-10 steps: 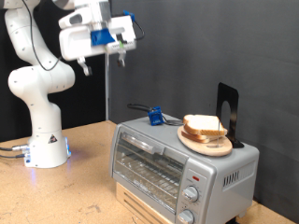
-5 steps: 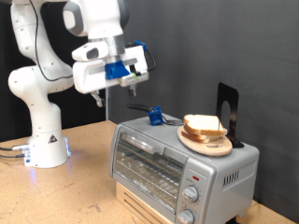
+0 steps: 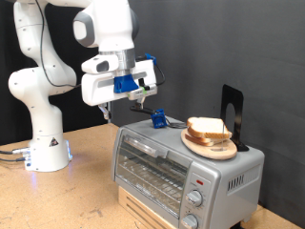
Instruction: Make a piece of toast with the oven
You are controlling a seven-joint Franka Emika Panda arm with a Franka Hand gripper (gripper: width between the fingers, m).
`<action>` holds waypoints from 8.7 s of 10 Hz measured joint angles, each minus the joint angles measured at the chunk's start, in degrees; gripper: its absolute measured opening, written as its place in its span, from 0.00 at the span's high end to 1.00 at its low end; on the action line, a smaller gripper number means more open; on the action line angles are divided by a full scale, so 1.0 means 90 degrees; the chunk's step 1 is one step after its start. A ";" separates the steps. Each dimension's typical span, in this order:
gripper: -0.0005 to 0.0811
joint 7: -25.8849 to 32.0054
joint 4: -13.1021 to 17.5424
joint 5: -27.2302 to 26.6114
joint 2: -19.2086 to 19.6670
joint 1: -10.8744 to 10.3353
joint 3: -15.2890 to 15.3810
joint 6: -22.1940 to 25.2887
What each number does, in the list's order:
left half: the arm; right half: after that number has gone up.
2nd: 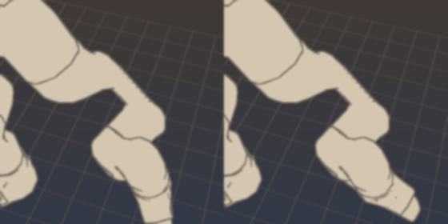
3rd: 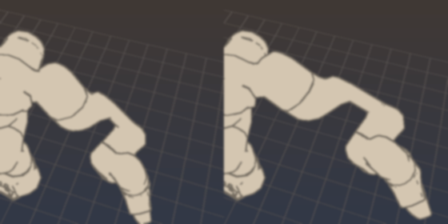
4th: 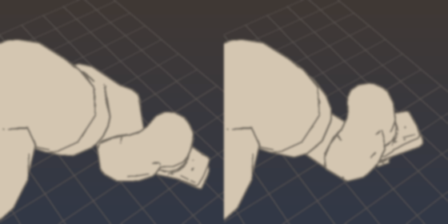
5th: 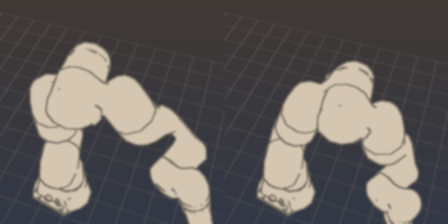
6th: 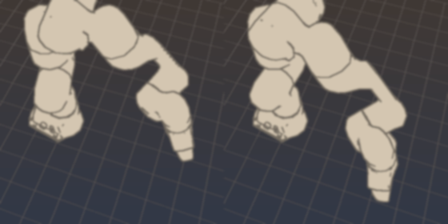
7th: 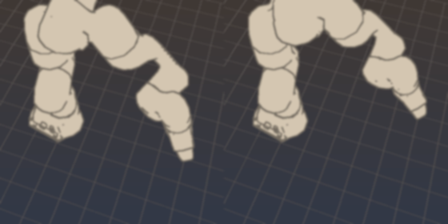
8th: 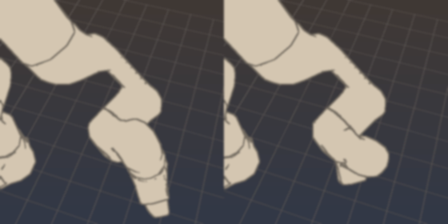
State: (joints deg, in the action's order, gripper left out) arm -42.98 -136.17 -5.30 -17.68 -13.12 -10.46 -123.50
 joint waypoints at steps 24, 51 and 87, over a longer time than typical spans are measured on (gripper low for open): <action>0.00 -0.0401 -0.0454 0.1118 0.1729 0.1178 -0.0060 -0.1872; 0.00 0.3159 -0.0613 -0.0945 0.2629 0.1856 0.0204 -0.3105; 0.00 0.4789 -0.0582 -0.1870 -0.1842 0.0859 0.2199 0.0396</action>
State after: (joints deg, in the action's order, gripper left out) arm 0.12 -141.41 -22.14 -34.26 -5.39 9.33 -119.94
